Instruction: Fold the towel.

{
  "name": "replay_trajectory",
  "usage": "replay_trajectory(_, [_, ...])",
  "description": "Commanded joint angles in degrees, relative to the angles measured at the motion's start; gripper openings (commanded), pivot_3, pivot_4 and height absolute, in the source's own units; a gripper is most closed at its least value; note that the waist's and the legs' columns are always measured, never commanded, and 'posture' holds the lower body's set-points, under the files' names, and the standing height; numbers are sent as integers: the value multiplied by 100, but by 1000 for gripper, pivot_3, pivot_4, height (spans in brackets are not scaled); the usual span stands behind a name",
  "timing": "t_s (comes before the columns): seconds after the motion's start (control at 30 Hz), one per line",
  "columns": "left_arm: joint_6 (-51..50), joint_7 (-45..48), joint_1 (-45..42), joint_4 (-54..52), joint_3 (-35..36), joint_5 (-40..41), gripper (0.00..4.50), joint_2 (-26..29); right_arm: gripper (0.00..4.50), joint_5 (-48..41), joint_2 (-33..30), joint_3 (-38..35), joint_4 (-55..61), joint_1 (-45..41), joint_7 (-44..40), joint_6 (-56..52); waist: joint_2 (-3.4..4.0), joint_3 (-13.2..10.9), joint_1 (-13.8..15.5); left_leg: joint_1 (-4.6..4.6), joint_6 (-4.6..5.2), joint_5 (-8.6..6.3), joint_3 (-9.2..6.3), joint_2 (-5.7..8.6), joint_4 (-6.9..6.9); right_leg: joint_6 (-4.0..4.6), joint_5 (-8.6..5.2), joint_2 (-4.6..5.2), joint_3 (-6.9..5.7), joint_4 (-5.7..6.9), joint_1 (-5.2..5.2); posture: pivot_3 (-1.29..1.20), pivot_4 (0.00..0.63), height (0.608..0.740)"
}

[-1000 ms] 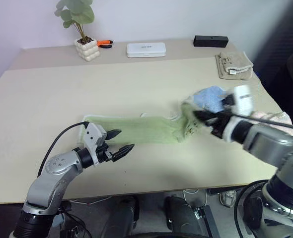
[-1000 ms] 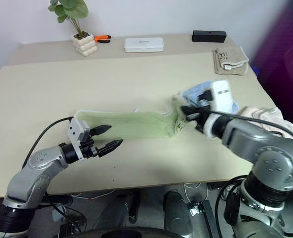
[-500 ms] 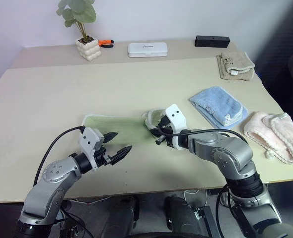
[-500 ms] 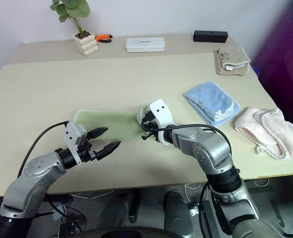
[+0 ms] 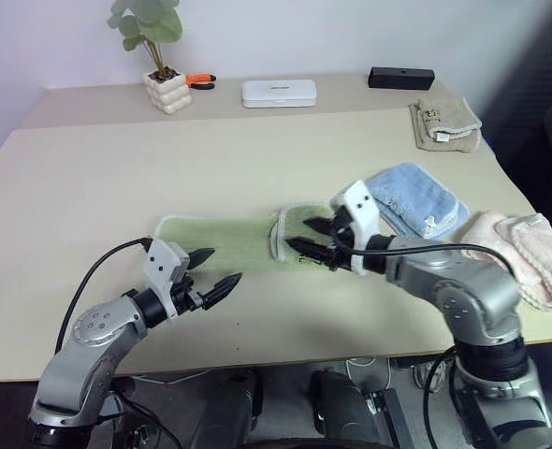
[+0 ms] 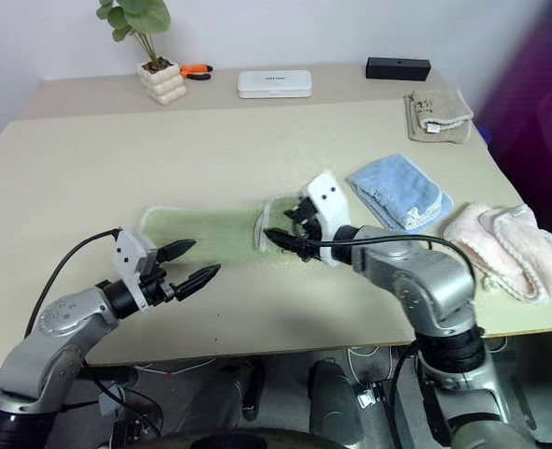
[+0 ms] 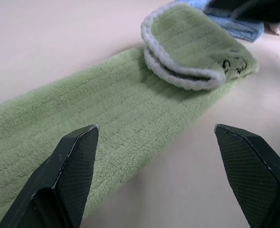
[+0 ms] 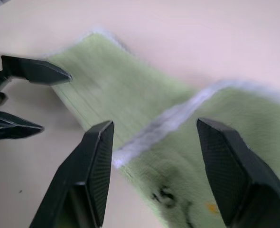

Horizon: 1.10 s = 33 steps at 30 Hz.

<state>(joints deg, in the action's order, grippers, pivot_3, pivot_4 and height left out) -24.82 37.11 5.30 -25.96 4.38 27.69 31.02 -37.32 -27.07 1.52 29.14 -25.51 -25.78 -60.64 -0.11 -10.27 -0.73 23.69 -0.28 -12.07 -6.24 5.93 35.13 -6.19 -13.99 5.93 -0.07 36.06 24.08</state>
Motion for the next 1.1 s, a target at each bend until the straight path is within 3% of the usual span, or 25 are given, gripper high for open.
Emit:
replay_trajectory(0.03, [33, -3, 3, -80, 257, 85, 3988, 44, 1619, 225, -133, -62, -140, -175, -160, 494, 0, 0, -1, 0, 0, 0, 0, -1, -1, 1, 0, 0, 0, 1, 1, 0, 150, 740])
replay_trajectory(0.13, [6, -27, -22, -99, 258, 78, 3988, 13, 25, 878, -73, 369, -876, -300, -188, 1166, -1, 0, 3, 0, 0, 0, 1, -1, 0, 4, -2, 0, 0, 1, 2, 0, 150, 740])
replay_trajectory(0.37, [-60, -229, 141, -341, 276, 95, 3988, -75, 25, 2222, 233, 1657, -2488, -154, -704, 2864, -2, 0, 6, 0, -1, 1, 2, 3, -1, -11, 7, -3, 0, 1, 2, 0, 150, 740])
replay_trajectory(0.53, [-140, -428, 547, -629, 495, 163, 3988, -120, 25, 2538, 305, 1786, -2546, -20, -883, 3160, -2, 0, -3, -1, -1, 1, 1, 3, 0, -9, 7, -3, 2, 3, 2, 0, 150, 740])
replay_trajectory(0.63, [-281, -784, 1011, -996, 800, 413, 3988, -358, 25, 2234, 288, 1198, -2273, -152, -934, 3052, -2, 0, 1, -1, -2, 1, 1, 2, 0, -6, 5, -3, 2, 3, 3, 0, 150, 740])
replay_trajectory(0.73, [-705, -1315, 1469, -1334, 1171, 1027, 3988, -768, 890, 1802, 208, 681, -1947, -416, -1183, 2905, -6, -3, 12, 2, -1, 0, 1, 4, 1, -5, 4, -2, 3, -1, 2, 0, 150, 740])
replay_trajectory(0.8, [-1018, -1815, 1655, -1423, 1421, 1568, 4500, -1100, 1878, 1729, 68, 641, -1743, -563, -1512, 3024, -6, -3, 16, 2, -1, 0, -1, 3, 3, -6, 4, -1, 2, 1, 1, 0, 150, 740])
replay_trajectory(0.97, [-1679, -3440, 1635, -1343, 1904, 3479, 4500, -1774, 4449, 1622, -61, 887, -1298, -677, -2267, 3387, -14, -1, 18, 1, -2, -1, -9, 0, 4, -1, -1, -1, -3, 1, -2, 0, 150, 740])
replay_trajectory(1.1, [-1625, -4522, 1400, -1107, 2062, 4732, 4500, -1951, 4485, 1769, -74, 1152, -1195, -476, -2583, 3765, -18, 1, 21, 1, -1, 0, -8, 5, 8, -8, 2, 4, -2, -2, -5, 0, 150, 740])
